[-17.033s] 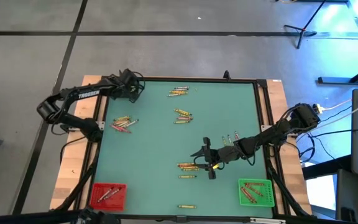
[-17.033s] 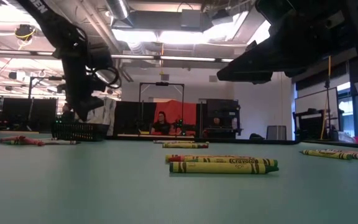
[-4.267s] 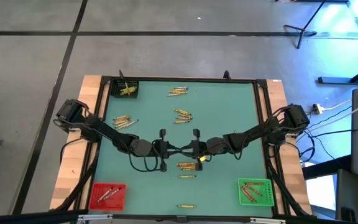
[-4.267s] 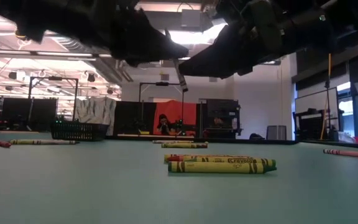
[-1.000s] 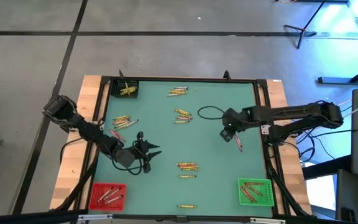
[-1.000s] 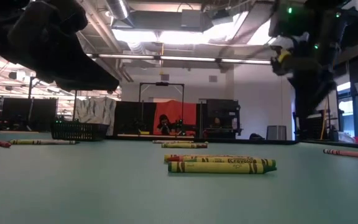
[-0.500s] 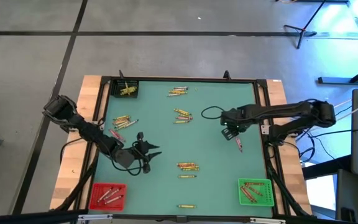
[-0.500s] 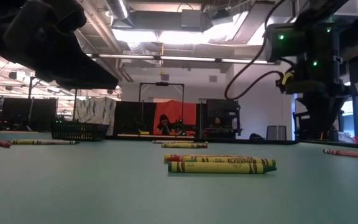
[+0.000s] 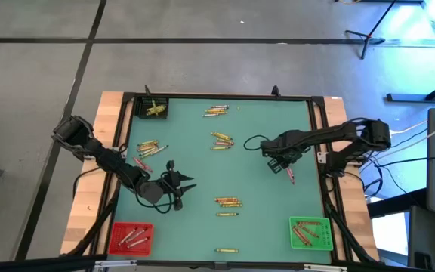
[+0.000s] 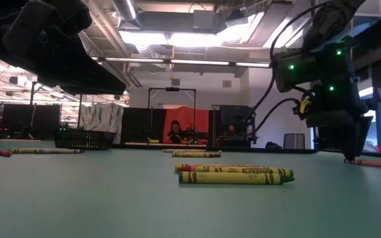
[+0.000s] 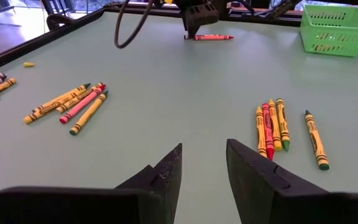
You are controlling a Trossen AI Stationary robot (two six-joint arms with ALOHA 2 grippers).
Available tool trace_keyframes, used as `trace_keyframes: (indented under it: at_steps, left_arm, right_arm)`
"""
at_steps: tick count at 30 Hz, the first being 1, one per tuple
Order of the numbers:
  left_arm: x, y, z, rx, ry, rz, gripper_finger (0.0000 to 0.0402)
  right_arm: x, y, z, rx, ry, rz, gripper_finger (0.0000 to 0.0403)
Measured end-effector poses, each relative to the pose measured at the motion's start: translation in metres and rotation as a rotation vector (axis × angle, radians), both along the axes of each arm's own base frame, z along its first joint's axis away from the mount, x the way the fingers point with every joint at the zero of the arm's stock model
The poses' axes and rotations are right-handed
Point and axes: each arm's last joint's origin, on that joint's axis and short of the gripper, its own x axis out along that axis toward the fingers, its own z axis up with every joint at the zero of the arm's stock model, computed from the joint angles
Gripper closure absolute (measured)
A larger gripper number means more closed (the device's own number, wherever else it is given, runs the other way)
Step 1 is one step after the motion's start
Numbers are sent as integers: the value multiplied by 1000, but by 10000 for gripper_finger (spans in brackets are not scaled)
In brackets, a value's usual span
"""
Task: Sort crayons
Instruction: Put the black crayon into the red bin
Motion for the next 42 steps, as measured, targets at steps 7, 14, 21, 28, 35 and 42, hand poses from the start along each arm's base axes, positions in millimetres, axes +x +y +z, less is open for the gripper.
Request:
trace_keyframes:
  at_steps: [7, 14, 21, 28, 35, 42]
  left_arm:
    - [0, 0, 0, 0, 0, 0, 292]
    - [0, 0, 0, -1, -3, 0, 292]
    - [0, 0, 1, 2, -5, -2, 292]
    - [0, 0, 1, 2, -5, -2, 292]
    - [0, 0, 1, 2, -6, -2, 292]
    - [1, 0, 1, 1, -10, 3, 292]
  right_arm:
    - [4, -2, -8, 1, 5, -5, 265]
    - [7, -2, -13, 0, 26, -3, 265]
    - [7, -2, -14, -2, 20, 10, 298]
    - [8, -2, -14, -19, 21, 34, 380]
    - [7, -3, -14, -35, 34, 110, 389]
    - [7, -4, -12, -53, 30, 166, 394]
